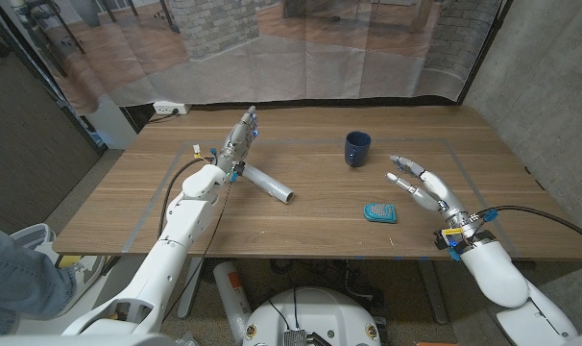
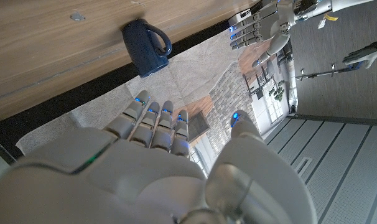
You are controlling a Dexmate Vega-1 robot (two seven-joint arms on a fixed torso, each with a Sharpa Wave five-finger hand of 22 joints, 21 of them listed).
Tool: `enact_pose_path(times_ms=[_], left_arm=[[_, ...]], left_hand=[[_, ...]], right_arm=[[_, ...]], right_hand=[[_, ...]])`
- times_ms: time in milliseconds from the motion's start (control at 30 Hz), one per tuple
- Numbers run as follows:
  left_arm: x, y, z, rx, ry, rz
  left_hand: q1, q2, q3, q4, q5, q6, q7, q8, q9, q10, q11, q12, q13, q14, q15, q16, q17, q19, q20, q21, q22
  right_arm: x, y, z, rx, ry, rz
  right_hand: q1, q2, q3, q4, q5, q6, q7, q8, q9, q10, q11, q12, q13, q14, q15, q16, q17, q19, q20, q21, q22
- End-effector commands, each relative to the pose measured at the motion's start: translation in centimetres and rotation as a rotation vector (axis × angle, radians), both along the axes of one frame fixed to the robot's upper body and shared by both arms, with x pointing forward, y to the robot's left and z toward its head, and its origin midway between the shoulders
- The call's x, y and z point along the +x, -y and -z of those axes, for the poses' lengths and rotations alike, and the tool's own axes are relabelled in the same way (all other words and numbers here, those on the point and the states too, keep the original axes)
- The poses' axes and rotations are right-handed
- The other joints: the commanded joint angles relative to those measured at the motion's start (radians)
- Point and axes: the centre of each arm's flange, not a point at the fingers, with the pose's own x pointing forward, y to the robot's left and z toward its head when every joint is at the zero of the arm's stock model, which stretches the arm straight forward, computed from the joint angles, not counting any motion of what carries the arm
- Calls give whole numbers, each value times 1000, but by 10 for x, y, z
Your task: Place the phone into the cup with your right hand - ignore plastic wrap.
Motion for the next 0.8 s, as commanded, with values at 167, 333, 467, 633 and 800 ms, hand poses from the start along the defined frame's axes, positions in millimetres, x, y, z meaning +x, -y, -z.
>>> enact_pose_path(times_ms=[167,333,467,633,800], left_arm=[[-4,-4,1,-2,4,-7],[-4,-4,1,2,2,-5],[-4,-4,1,-1,1,-8],[-3,-5,0,4,-2,-7],[-3,-6,0,2,0,-10]], left_hand=[[8,8,-6,-2,6,5,1,1,3,1,0,-2,3,4,-4,1,2,4,-29,-2,2],[9,8,-7,-2,6,6,1,1,3,2,0,-1,4,4,-5,1,2,3,-27,-2,2],[9,9,-8,-2,6,7,1,1,3,2,-1,-2,4,4,-4,1,2,3,-27,-2,2],[9,9,-9,-2,6,7,1,1,3,2,0,-2,4,3,-4,0,2,3,-27,-2,2],[10,9,-10,-2,6,7,2,1,3,2,1,-2,4,4,-5,0,2,3,-28,-2,2]], right_arm=[[-3,-11,0,-88,41,40],[-3,-15,-1,-130,53,65],[-3,-19,-2,-166,72,87],[-4,-21,-4,-211,82,118],[-10,-22,-7,-289,97,172]], right_hand=[[14,0,5,-10,7,2,-11,-1,3,13,1,1,3,7,-8,2,2,11,-20,-4,2],[16,0,5,-12,8,1,-12,-2,3,14,-2,1,3,7,-7,1,2,10,-20,-7,2],[17,0,6,-13,8,5,-15,-1,3,14,-1,0,3,7,-8,1,2,10,-20,-9,2],[18,0,6,-14,9,6,-17,0,4,15,-4,0,3,9,-9,1,2,10,-20,-12,2],[21,1,8,-16,10,6,-18,0,4,16,-6,0,3,11,-10,0,2,12,-20,-14,2]])
